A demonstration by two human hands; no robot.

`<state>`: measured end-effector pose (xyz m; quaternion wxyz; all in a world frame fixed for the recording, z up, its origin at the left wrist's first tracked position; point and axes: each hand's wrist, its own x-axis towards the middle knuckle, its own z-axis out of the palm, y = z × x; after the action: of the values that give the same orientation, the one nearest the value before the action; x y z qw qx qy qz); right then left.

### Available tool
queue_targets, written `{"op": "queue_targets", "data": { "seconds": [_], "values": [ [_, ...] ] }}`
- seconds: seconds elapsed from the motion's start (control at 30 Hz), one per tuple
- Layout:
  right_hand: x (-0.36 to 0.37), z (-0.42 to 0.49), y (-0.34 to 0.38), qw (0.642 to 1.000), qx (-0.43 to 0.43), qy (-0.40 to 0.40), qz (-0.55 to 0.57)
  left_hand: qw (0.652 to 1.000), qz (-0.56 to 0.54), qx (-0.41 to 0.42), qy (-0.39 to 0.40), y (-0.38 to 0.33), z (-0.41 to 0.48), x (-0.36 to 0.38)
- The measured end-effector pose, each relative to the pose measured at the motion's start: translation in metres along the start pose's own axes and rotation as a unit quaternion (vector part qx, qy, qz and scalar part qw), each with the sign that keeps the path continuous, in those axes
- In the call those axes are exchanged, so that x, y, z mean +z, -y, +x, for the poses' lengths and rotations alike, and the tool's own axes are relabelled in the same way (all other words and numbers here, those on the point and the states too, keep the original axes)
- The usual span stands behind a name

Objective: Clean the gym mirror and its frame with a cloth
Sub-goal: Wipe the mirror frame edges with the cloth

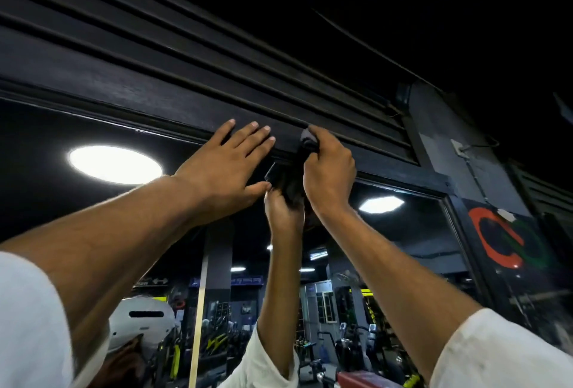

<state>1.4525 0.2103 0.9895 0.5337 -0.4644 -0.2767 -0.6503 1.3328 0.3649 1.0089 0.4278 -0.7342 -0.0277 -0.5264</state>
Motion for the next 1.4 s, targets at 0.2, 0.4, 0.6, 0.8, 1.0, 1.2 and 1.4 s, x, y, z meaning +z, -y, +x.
{"op": "queue_targets", "data": {
  "seconds": [0.2, 0.4, 0.6, 0.8, 1.0, 1.2, 1.4],
  "values": [
    [0.002, 0.045, -0.003, 0.997, 0.056, -0.003, -0.053, 1.000, 0.023, -0.002, 0.008, 0.041, -0.013, -0.016],
    [0.020, -0.006, 0.036, 0.990, -0.127, 0.061, -0.022, 1.000, 0.017, -0.002, -0.016, 0.040, -0.021, -0.006],
    [-0.004, -0.003, -0.006, 0.995, -0.025, 0.026, -0.089, 1.000, 0.019, -0.001, -0.018, 0.036, -0.024, -0.005],
    [0.016, -0.038, 0.014, 0.999, 0.009, 0.007, -0.041, 0.999, 0.026, -0.009, -0.025, 0.033, -0.025, -0.002],
    [0.005, 0.000, 0.039, 0.999, -0.041, -0.011, -0.010, 0.999, 0.031, -0.010, -0.036, 0.032, -0.028, 0.000],
    [0.020, -0.005, 0.035, 0.994, -0.079, 0.068, -0.028, 0.999, 0.020, -0.012, -0.039, 0.029, -0.032, -0.004],
    [0.012, -0.017, 0.021, 0.987, -0.153, 0.048, -0.030, 0.999, 0.027, -0.021, -0.042, 0.025, -0.035, -0.003]
  ]
}}
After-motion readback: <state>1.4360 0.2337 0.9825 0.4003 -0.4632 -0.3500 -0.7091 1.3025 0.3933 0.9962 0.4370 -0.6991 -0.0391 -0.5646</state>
